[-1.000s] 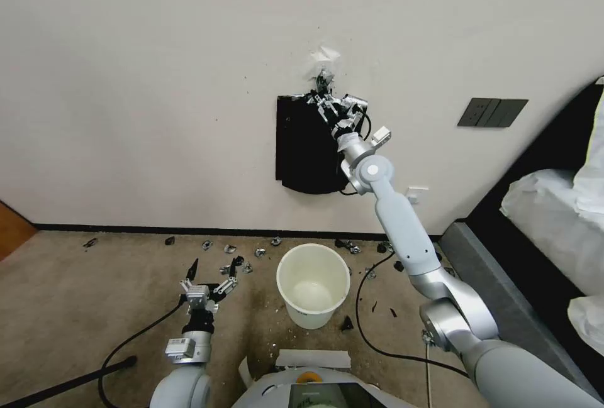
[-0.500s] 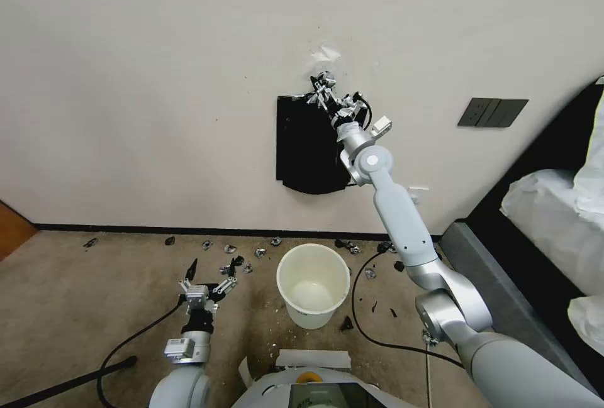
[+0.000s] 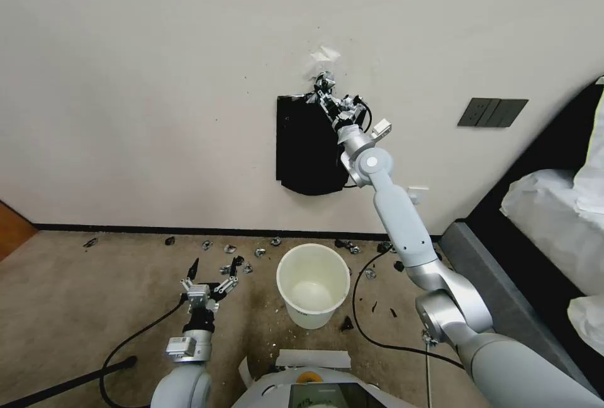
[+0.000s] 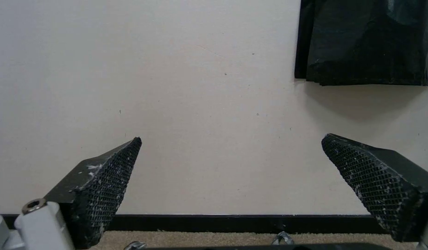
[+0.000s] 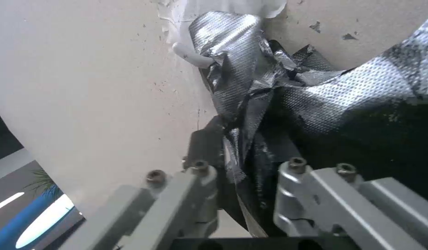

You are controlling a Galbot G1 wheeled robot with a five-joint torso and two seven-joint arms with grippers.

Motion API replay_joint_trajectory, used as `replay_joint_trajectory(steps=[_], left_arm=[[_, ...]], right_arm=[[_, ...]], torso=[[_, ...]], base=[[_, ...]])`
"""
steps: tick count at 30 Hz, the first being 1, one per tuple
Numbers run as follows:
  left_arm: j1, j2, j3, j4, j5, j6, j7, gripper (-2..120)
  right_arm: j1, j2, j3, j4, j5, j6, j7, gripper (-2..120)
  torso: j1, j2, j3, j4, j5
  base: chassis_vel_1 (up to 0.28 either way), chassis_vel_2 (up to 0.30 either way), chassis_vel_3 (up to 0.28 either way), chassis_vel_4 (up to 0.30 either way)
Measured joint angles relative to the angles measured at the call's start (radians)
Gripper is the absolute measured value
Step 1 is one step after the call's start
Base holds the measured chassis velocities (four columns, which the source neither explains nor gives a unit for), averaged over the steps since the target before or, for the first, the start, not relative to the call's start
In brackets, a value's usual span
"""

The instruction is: Place a trash bag onto the trash bin.

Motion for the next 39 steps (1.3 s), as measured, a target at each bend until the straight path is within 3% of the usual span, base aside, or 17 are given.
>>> replay_joint_trajectory(steps=[11, 15, 25, 39], left_arm=[[-0.003, 0.003, -0.002, 0.003, 0.001, 0.000, 0.000, 100], [-0.006, -0.003, 0.009, 0.005, 0.003, -0.002, 0.000, 100], [-0.019, -0.004, 0.028, 0.005, 0.004, -0.001, 0.000, 100], [-0.031, -0.001, 0.054, 0.009, 0.004, -0.002, 0.001, 100]], right_arm=[[-0.026, -0.003, 0.004, 0.033, -0.016, 0.017, 0.001, 0], [-0.141, -0.066, -0.013, 0.180, -0.045, 0.028, 0.012, 0], [-0.337, -0.171, -0.001, 0.389, -0.066, 0.029, 0.044, 0], [-0.649, -0.238, 0.056, 0.602, -0.168, -0.006, 0.064, 0]], torso=[[0.000, 0.000, 0.000, 0.0001, 0.0000], [0.000, 0.000, 0.000, -0.0001, 0.0000], [0.000, 0.000, 0.000, 0.0001, 0.0001], [0.000, 0.000, 0.000, 0.0000, 0.0000]], base=[[0.000, 0.000, 0.000, 0.000], [0.000, 0.000, 0.000, 0.000], [0.000, 0.000, 0.000, 0.000], [0.000, 0.000, 0.000, 0.000]])
